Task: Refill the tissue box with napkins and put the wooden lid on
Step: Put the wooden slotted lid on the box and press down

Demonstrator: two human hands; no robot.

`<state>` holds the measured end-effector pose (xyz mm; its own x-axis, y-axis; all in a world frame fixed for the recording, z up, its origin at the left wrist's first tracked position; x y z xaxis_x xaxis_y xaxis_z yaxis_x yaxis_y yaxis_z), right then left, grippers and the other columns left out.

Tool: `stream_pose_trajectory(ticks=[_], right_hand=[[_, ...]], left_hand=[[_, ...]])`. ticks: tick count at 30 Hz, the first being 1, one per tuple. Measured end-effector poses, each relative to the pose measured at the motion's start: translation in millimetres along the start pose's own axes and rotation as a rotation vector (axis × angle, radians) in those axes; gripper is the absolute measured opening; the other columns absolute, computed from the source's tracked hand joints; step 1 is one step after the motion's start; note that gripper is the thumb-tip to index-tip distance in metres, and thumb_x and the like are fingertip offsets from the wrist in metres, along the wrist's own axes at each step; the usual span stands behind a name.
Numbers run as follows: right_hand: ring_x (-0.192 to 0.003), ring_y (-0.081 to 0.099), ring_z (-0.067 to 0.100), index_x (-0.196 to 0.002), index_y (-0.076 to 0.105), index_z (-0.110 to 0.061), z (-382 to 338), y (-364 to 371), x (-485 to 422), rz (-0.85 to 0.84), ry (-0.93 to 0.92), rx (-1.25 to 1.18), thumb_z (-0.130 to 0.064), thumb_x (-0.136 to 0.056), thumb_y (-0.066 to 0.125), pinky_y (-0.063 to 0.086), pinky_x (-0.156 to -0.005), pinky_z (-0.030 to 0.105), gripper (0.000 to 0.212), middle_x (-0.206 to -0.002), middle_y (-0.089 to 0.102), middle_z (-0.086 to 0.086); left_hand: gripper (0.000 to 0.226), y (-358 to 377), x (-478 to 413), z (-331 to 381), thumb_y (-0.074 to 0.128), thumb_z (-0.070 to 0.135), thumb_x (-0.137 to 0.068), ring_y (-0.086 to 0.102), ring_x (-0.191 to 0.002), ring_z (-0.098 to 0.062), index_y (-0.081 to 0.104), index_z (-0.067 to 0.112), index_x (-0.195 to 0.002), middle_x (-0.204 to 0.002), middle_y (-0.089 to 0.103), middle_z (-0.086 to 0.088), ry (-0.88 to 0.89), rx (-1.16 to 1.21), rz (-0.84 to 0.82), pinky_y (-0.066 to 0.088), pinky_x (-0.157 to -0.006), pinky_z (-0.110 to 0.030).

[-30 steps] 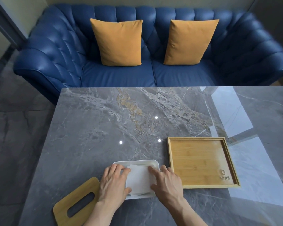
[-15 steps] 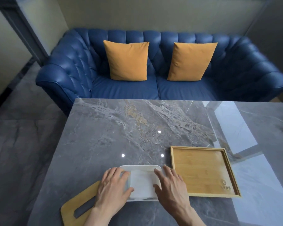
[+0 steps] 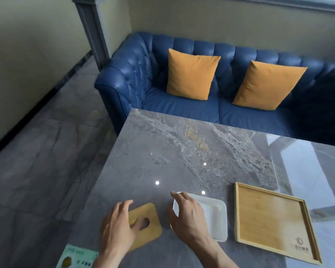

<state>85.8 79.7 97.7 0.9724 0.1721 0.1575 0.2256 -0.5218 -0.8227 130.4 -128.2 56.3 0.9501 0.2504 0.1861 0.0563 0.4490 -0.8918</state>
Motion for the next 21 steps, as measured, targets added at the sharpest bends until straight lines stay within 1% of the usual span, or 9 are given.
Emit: stream_pose_trajectory(ticks=[2, 4, 7, 9, 11, 13, 16, 18, 21], right_hand=[[-0.115, 0.057, 0.024, -0.136, 0.053, -0.023, -13.9, 21.0, -5.4, -0.067, 0.03, -0.025, -0.042, -0.085, 0.051, 0.046, -0.093, 0.037, 0.055, -0.125, 0.062, 0.001], [-0.119, 0.054, 0.022, -0.139, 0.049, -0.022, -22.3, 42.5, -9.9, -0.119, 0.065, -0.049, -0.041, -0.088, 0.055, 0.043, -0.096, 0.034, 0.054, -0.128, 0.059, 0.0], [-0.126, 0.048, 0.021, -0.142, 0.045, -0.018, -25.5, 74.8, -12.1, -0.203, 0.133, -0.071, -0.04, -0.09, 0.059, 0.036, -0.103, 0.03, 0.057, -0.134, 0.054, 0.0], [-0.124, 0.049, 0.023, -0.135, 0.051, -0.014, -21.3, 92.2, -11.3, -0.262, 0.21, -0.08, -0.039, -0.088, 0.059, 0.037, -0.101, 0.03, 0.053, -0.13, 0.057, 0.002], [-0.115, 0.054, 0.026, -0.117, 0.059, -0.013, -15.0, 103.2, -11.5, -0.293, 0.272, -0.059, -0.036, -0.084, 0.059, 0.041, -0.092, 0.032, 0.04, -0.118, 0.063, 0.006], [-0.11, 0.056, 0.027, -0.108, 0.06, -0.014, -12.2, 109.7, -12.5, -0.304, 0.312, -0.053, -0.033, -0.083, 0.059, 0.041, -0.087, 0.032, 0.032, -0.112, 0.065, 0.006], [-0.114, 0.053, 0.027, -0.115, 0.058, -0.014, -10.3, 119.2, -14.0, -0.331, 0.376, -0.055, -0.033, -0.084, 0.059, 0.04, -0.09, 0.031, 0.037, -0.117, 0.062, 0.008], [-0.116, 0.052, 0.028, -0.118, 0.057, -0.012, -8.8, 124.5, -14.4, -0.353, 0.419, -0.053, -0.034, -0.084, 0.059, 0.04, -0.093, 0.031, 0.04, -0.119, 0.06, 0.01], [-0.116, 0.053, 0.028, -0.121, 0.057, -0.012, -4.4, 130.4, -13.7, -0.374, 0.483, -0.061, -0.035, -0.084, 0.06, 0.042, -0.096, 0.033, 0.044, -0.122, 0.059, 0.011]], left_hand=[[0.062, 0.3, 5.0, -28.3, 0.069, 0.055, -0.075, 0.059, -0.111, -0.027, 0.055, 0.025, -0.127, -0.12, 0.063, -0.002, -0.115, 0.038, -0.007, 0.051, -0.086, -0.04], [0.066, 3.8, 10.4, -52.4, 0.066, 0.057, -0.077, 0.055, -0.117, -0.028, 0.051, 0.023, -0.132, -0.126, 0.059, -0.005, -0.207, 0.063, -0.031, 0.049, -0.089, -0.041], [0.07, 14.0, 16.9, -84.6, 0.065, 0.059, -0.078, 0.052, -0.121, -0.031, 0.05, 0.019, -0.133, -0.129, 0.058, -0.009, -0.307, 0.107, -0.074, 0.047, -0.093, -0.043], [0.071, 22.4, 20.3, -101.4, 0.062, 0.061, -0.078, 0.05, -0.122, -0.031, 0.049, 0.018, -0.133, -0.129, 0.056, -0.009, -0.379, 0.14, -0.129, 0.046, -0.095, -0.042], [0.073, 30.1, 22.5, -112.5, 0.059, 0.063, -0.079, 0.049, -0.122, -0.029, 0.047, 0.017, -0.134, -0.129, 0.055, -0.008, -0.435, 0.166, -0.193, 0.047, -0.094, -0.042], [0.077, 38.0, 23.4, -120.8, 0.055, 0.068, -0.079, 0.05, -0.12, -0.027, 0.045, 0.016, -0.135, -0.128, 0.054, -0.007, -0.46, 0.16, -0.248, 0.048, -0.092, -0.041], [0.076, 48.2, 23.0, -126.9, 0.05, 0.072, -0.078, 0.054, -0.115, -0.025, 0.048, 0.018, -0.131, -0.125, 0.056, -0.004, -0.454, 0.117, -0.315, 0.05, -0.084, -0.039], [0.069, 49.7, 22.3, -126.1, 0.054, 0.068, -0.079, 0.057, -0.112, -0.024, 0.048, 0.019, -0.127, -0.121, 0.056, -0.003, -0.456, 0.106, -0.33, 0.051, -0.08, -0.038], [0.055, 48.0, 19.5, -122.7, 0.063, 0.057, -0.08, 0.06, -0.107, -0.023, 0.049, 0.021, -0.118, -0.117, 0.058, -0.001, -0.459, 0.121, -0.319, 0.052, -0.078, -0.038]])
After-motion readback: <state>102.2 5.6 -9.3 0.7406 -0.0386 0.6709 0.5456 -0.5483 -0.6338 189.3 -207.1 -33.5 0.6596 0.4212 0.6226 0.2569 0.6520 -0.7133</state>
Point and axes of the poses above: each hand's wrist, its own x-axis away from the middle knuckle, its own y-axis out of the palm, z = x × y, the point moved 7 cm from there along -x, towards the middle knuckle
